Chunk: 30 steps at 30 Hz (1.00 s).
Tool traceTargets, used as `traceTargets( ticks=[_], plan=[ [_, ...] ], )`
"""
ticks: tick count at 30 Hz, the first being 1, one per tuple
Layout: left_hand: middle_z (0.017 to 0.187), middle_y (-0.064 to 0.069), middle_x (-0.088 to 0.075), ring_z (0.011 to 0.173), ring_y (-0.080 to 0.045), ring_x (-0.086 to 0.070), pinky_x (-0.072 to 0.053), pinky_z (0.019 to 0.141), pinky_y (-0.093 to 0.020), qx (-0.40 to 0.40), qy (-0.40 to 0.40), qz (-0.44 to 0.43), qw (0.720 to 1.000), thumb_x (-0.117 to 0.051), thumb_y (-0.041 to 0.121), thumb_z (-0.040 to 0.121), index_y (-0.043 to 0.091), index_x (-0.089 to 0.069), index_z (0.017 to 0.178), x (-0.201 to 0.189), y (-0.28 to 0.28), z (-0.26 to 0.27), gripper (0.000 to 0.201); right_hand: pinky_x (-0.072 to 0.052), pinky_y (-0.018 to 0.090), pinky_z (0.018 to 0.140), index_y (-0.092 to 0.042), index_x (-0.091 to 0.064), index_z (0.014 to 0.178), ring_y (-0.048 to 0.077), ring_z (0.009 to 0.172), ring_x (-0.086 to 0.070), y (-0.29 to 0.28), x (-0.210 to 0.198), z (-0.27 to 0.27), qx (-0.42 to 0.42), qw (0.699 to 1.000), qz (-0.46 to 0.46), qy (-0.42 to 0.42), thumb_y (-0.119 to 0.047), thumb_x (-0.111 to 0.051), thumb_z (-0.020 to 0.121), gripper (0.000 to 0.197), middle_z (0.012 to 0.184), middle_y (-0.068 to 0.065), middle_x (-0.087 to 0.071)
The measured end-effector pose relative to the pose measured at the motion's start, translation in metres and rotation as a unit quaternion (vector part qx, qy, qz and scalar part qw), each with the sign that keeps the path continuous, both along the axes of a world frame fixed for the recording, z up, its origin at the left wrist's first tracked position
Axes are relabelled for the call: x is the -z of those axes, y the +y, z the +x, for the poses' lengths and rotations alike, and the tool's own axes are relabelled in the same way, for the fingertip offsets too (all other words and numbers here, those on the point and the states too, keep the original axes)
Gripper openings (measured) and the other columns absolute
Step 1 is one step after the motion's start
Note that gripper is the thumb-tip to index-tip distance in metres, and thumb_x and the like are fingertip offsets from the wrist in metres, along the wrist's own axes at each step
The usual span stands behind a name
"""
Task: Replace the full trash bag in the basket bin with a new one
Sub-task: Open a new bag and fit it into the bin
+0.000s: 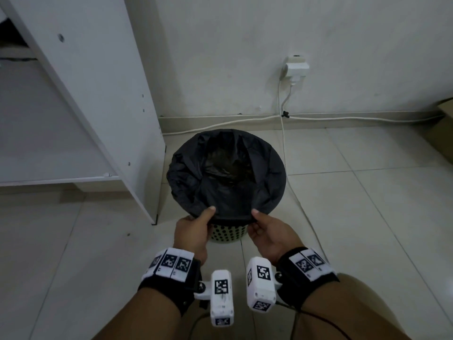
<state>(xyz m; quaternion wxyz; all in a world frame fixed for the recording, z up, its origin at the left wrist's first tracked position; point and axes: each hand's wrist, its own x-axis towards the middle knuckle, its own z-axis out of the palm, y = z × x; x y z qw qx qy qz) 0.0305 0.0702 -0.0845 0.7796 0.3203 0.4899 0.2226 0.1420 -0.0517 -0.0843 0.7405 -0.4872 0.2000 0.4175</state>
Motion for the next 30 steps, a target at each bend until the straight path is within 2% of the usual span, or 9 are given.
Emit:
traceTargets(
  ticks=[3,5,8,11,15,18,21,27,30],
  plan=[
    [0.1,-0.018,-0.074,0.083,-0.024,-0.068,-0.058,0.079,-0.036,-0.034,-0.002,-0.05,0.998,-0.074,0.007,0.087,-0.001,-0.07,0.094,0.002,0.006,0.001,0.011,-0.052,0.023,0.052,-0.008,-0.065,0.087,0.013,0.056,-0.059,0.002,0.0,-0.006,-0.009,1.0,0.008,0.009,0.001,-0.061,0.09,0.011,0.068,0.004,-0.07],
    [0.103,-0.018,-0.074,0.082,-0.023,-0.068,-0.06,0.07,-0.033,-0.02,-0.015,-0.075,0.997,-0.072,0.003,0.087,-0.001,-0.07,0.103,0.002,0.016,0.0,0.017,-0.051,0.025,0.055,-0.008,-0.065,0.087,0.015,0.057,-0.06,0.001,-0.002,-0.006,-0.024,1.0,-0.004,0.008,-0.001,-0.063,0.089,0.008,0.069,0.005,-0.069],
    [0.103,-0.016,-0.072,0.08,-0.023,-0.067,-0.06,0.055,-0.027,0.017,-0.006,-0.084,0.996,-0.068,0.0,0.088,0.0,-0.066,0.114,0.0,0.031,-0.002,0.027,-0.052,0.031,0.068,-0.006,-0.067,0.095,0.022,0.074,-0.062,-0.005,-0.005,0.004,-0.01,1.0,-0.02,-0.008,-0.01,-0.07,0.087,0.01,0.083,0.011,-0.069],
    [0.108,-0.016,-0.071,0.084,-0.023,-0.068,-0.06,0.054,-0.027,0.062,0.011,-0.08,0.995,-0.065,-0.001,0.09,0.0,-0.064,0.117,-0.003,0.045,-0.007,0.028,-0.053,0.034,0.077,-0.004,-0.069,0.097,0.024,0.084,-0.066,-0.012,-0.006,0.02,0.012,0.998,-0.043,-0.044,-0.014,-0.072,0.086,0.015,0.09,0.013,-0.073],
    [0.099,-0.013,-0.072,0.083,-0.022,-0.067,-0.058,0.05,-0.026,0.065,0.012,-0.082,0.994,-0.063,0.002,0.093,0.002,-0.063,0.12,-0.003,0.053,-0.007,0.027,-0.053,0.032,0.071,-0.002,-0.067,0.09,0.023,0.078,-0.064,-0.012,-0.007,0.029,-0.009,0.999,-0.04,-0.022,-0.004,-0.067,0.086,0.004,0.082,0.012,-0.069],
    [0.103,-0.012,-0.076,0.089,-0.023,-0.07,-0.06,0.054,-0.03,0.027,0.005,-0.089,0.996,-0.067,0.013,0.093,0.004,-0.065,0.12,0.001,0.044,-0.004,0.029,-0.052,0.028,0.063,-0.003,-0.065,0.083,0.021,0.071,-0.062,-0.005,-0.006,0.027,-0.022,0.998,-0.057,-0.002,0.002,-0.064,0.086,0.005,0.073,0.01,-0.067],
    [0.106,-0.01,-0.078,0.093,-0.025,-0.072,-0.06,0.061,-0.033,0.02,0.002,-0.079,0.997,-0.077,0.02,0.086,0.01,-0.07,0.114,0.002,0.023,-0.001,0.03,-0.047,0.027,0.061,-0.007,-0.064,0.086,0.017,0.071,-0.06,-0.001,-0.006,0.022,-0.066,0.994,-0.082,0.004,0.0,-0.064,0.087,0.007,0.08,0.007,-0.067],
    [0.104,-0.017,-0.073,0.096,-0.031,-0.07,-0.059,0.076,-0.039,-0.024,0.03,-0.022,0.999,-0.073,0.009,0.089,0.0,-0.069,0.106,0.002,0.006,-0.003,0.02,-0.046,0.031,0.071,-0.01,-0.062,0.083,0.019,0.072,-0.058,-0.002,-0.009,0.011,-0.127,0.987,-0.092,0.045,-0.002,-0.061,0.088,0.01,0.064,0.005,-0.068],
    [0.097,-0.015,-0.072,0.085,-0.027,-0.069,-0.06,0.068,-0.037,0.009,0.046,0.003,0.999,-0.068,0.003,0.09,0.002,-0.067,0.101,-0.005,0.017,-0.005,0.01,-0.047,0.036,0.083,-0.01,-0.063,0.086,0.022,0.079,-0.06,-0.008,-0.012,0.011,-0.163,0.981,-0.104,0.035,-0.006,-0.064,0.087,0.003,0.08,0.008,-0.068]
  ],
)
